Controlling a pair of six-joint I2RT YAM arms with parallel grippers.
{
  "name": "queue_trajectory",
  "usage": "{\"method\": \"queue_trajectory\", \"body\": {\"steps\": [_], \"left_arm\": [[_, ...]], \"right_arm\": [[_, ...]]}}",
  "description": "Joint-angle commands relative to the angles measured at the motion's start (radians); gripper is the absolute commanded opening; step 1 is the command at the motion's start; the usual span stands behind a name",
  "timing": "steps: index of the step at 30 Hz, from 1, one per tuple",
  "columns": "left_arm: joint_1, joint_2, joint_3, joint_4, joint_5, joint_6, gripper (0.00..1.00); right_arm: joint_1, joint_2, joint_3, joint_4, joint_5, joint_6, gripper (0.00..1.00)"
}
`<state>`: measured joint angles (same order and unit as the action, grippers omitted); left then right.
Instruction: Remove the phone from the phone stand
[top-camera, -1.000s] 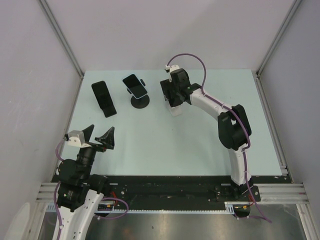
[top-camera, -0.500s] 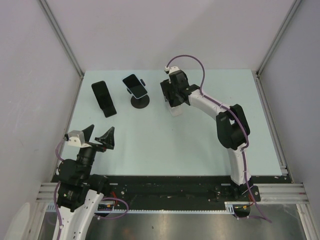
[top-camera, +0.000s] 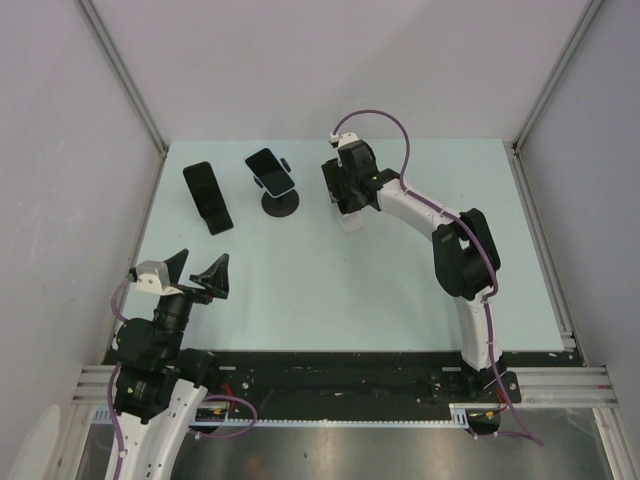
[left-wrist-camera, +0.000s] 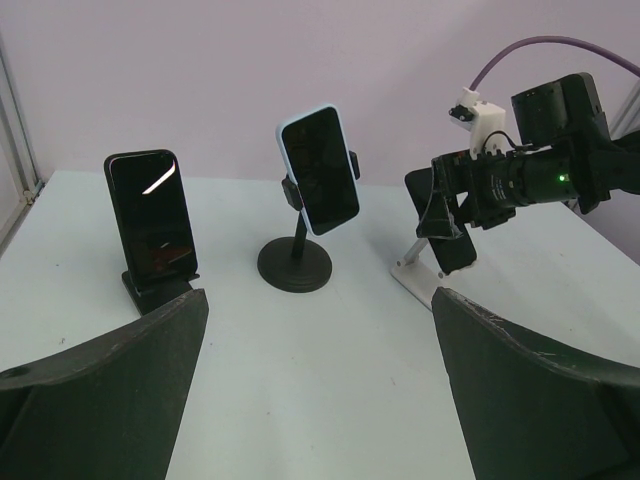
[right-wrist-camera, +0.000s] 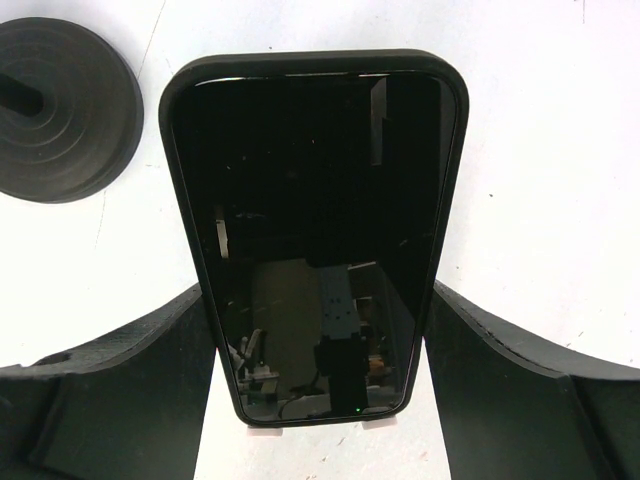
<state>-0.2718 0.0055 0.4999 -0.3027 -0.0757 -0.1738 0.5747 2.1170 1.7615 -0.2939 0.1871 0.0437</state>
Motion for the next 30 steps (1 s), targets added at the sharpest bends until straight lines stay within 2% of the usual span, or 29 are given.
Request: {"method": "queue_trajectory", "body": {"steps": [1,18,23,30], "left_arm": [[0.008,-0.045,0.039,0.007,-0.001,0.013,1.00],[0.005,-0.073,0.039,0.005,0.004,0.008,1.00],[0.002,-0.094,0.039,0.004,-0.013,0.004,1.00],[-0.021,-0.128,0.039,-0.001,-0.033,0.000,1.00]], "right_arm": [[0.014,-0.077,-0.002,0.027,-0.021,0.002,0.21],[0.030,-0.164,-0.002,0.049,-0.034,-0.011,0.20],[0.011,-0.215,-0.010,-0.028,0.000,-0.041,0.20],[-0.087,-0.313,-0.082,-0.146,0.003,-0.096,0.18]]}}
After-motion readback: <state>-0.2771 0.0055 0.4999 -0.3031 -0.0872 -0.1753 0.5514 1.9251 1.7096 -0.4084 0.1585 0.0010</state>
